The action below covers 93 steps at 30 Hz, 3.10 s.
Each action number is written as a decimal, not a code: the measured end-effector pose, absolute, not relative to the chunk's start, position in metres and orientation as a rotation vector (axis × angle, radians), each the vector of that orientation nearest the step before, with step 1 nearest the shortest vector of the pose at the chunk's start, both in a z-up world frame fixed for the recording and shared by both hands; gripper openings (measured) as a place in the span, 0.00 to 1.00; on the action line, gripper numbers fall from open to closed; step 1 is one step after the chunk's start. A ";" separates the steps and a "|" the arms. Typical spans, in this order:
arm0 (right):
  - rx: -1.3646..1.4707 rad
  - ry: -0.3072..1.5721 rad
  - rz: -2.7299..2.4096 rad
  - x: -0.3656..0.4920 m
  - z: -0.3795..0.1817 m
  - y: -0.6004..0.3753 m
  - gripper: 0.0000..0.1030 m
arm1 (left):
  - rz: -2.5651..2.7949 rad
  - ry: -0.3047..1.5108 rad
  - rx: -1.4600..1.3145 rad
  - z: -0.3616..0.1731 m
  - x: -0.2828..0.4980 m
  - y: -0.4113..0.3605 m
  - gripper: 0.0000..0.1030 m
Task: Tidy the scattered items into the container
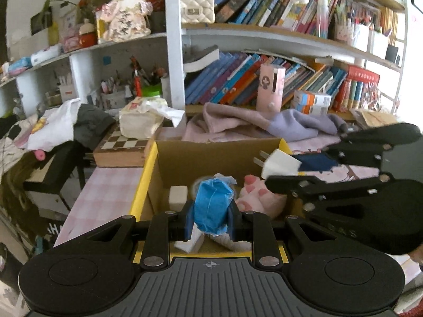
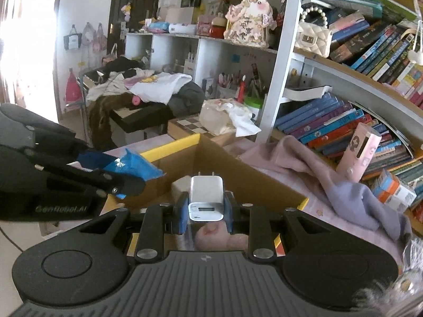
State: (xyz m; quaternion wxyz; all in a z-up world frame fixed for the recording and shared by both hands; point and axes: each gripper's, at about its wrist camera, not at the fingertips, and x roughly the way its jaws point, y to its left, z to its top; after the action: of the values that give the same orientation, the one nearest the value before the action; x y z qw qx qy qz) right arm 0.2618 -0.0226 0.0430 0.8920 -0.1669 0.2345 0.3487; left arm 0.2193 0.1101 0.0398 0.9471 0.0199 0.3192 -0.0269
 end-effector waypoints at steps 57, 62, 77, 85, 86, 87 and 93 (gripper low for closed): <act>-0.380 0.448 0.628 0.274 0.057 -0.020 0.53 | -0.016 0.550 0.101 0.051 0.198 0.112 0.87; -0.298 0.392 0.564 0.226 0.072 -0.057 0.68 | -0.014 0.532 0.078 0.056 0.154 0.102 0.93; -0.166 0.492 0.303 0.092 0.034 -0.148 0.77 | -0.085 0.569 0.058 0.032 0.067 0.043 0.94; -0.140 0.592 0.190 0.058 0.006 -0.174 0.83 | -0.056 0.619 0.061 0.014 0.054 0.028 0.98; -0.138 0.596 0.184 0.056 0.005 -0.176 0.84 | -0.053 0.634 0.064 0.012 0.053 0.027 0.98; -0.133 0.601 0.177 0.055 0.005 -0.178 0.85 | -0.049 0.649 0.067 0.011 0.054 0.027 0.98; -0.099 0.615 0.143 0.049 0.006 -0.191 0.95 | -0.019 0.679 0.030 0.009 0.054 0.031 1.00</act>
State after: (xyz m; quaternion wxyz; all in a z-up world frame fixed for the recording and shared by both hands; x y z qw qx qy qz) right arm 0.0489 -0.1915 0.0062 0.9494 -0.0485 0.3022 0.0704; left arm 0.0541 0.0313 0.0089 0.9427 0.0147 0.3332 -0.0093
